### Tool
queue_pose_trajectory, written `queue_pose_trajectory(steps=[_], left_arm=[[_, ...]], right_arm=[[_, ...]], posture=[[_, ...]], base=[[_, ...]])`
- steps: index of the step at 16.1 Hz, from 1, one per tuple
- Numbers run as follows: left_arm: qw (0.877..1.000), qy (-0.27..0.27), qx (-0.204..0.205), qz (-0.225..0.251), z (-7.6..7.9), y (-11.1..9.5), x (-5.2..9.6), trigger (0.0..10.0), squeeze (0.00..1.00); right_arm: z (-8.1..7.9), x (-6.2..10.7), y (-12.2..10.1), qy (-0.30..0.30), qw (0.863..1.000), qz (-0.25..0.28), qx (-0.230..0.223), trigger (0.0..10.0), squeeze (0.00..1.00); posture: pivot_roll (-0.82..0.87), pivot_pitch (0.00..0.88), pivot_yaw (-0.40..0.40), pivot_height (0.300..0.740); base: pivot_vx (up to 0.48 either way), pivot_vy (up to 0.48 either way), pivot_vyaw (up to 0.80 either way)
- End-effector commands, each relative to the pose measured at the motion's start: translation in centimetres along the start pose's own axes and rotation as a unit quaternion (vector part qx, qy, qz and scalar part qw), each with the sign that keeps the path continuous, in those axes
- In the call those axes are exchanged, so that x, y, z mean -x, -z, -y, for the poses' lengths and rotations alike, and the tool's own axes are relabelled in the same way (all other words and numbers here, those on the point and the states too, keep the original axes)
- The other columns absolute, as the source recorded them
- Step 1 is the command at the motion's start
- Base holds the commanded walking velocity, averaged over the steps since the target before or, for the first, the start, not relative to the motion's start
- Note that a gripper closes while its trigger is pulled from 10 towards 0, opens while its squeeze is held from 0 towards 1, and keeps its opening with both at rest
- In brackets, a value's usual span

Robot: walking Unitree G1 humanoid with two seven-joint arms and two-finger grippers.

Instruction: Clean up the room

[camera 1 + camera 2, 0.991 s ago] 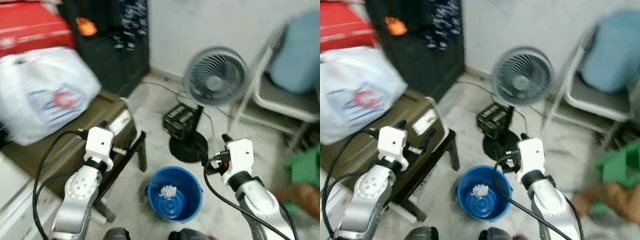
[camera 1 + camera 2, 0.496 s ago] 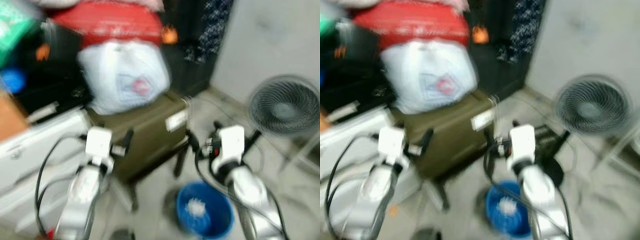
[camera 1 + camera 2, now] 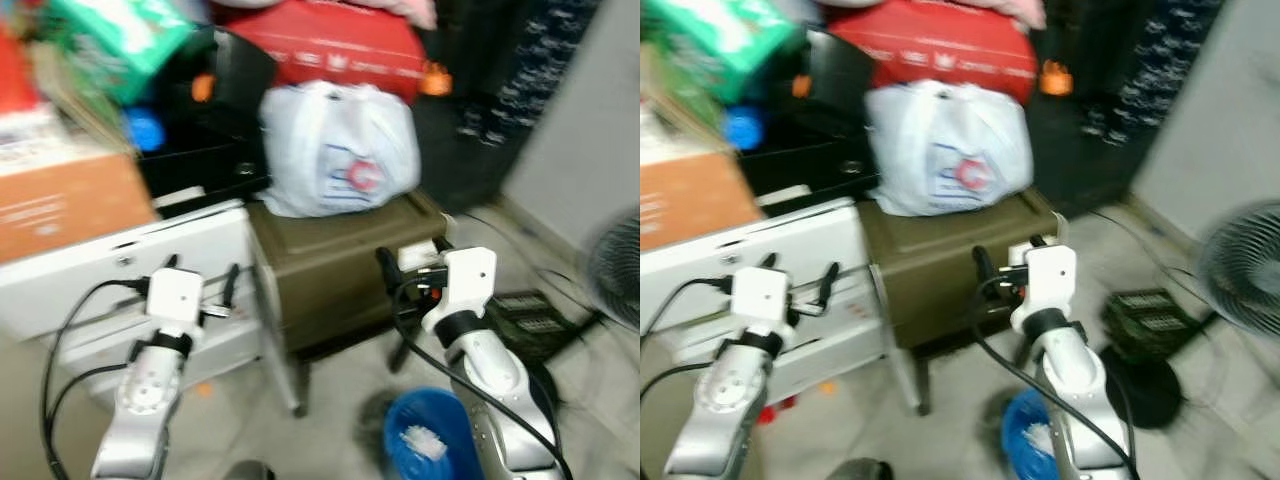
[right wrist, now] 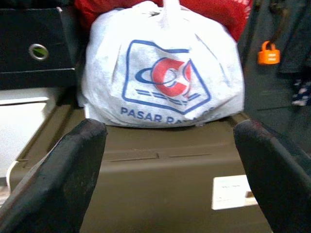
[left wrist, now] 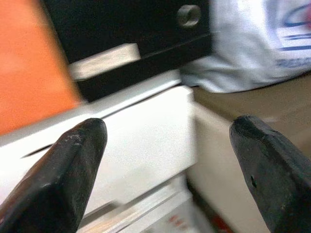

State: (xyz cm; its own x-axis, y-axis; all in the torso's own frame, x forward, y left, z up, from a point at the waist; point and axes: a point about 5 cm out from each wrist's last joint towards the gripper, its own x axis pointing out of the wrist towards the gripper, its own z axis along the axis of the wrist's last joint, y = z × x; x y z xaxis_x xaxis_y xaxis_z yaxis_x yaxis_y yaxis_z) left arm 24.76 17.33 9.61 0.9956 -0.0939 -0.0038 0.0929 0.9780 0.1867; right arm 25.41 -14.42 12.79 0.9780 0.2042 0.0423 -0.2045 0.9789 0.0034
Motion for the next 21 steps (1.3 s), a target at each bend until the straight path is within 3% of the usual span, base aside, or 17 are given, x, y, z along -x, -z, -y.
queue_pose_trajectory(steps=[1, 5, 8, 11, 21], left_arm=[[1.000, 0.006, -0.009, 0.010, 0.2, -0.3, 0.0, 10.0, 0.00], [0.999, -0.007, -0.030, 0.020, -0.3, -0.8, -0.7, 10.0, 0.00], [0.999, 0.026, -0.034, 0.024, 0.7, -1.0, -1.6, 10.0, 0.00], [0.999, 0.030, -0.035, 0.030, 1.0, -1.3, -2.1, 10.0, 0.00], [0.999, 0.000, -0.035, 0.012, 0.5, -0.5, 0.0, 10.0, 0.00]], right_arm=[[0.6, 0.2, 0.2, 0.017, 1.000, -0.005, 0.001, 10.0, 0.00], [0.2, 0.1, 0.8, 0.023, 1.000, -0.004, -0.002, 10.0, 0.00], [0.8, 0.6, 1.2, 0.065, 0.998, -0.003, -0.006, 10.0, 0.00], [0.7, 1.2, 1.6, 0.061, 0.998, -0.010, 0.007, 10.0, 0.00], [0.3, 0.5, 1.1, 0.014, 1.000, -0.012, 0.019, 10.0, 0.00]], posture=[[-0.08, 0.025, -0.019, 0.740], [-0.07, 0.019, 0.020, 0.740], [-0.11, 0.006, 0.081, 0.740], [-0.12, 0.015, 0.065, 0.740], [-0.07, 0.058, -0.011, 0.740]], base=[[0.000, 0.000, 0.80], [0.000, 0.000, 0.52], [0.000, 0.000, 0.00], [0.000, 0.000, 0.27], [0.000, 0.000, 0.80]])
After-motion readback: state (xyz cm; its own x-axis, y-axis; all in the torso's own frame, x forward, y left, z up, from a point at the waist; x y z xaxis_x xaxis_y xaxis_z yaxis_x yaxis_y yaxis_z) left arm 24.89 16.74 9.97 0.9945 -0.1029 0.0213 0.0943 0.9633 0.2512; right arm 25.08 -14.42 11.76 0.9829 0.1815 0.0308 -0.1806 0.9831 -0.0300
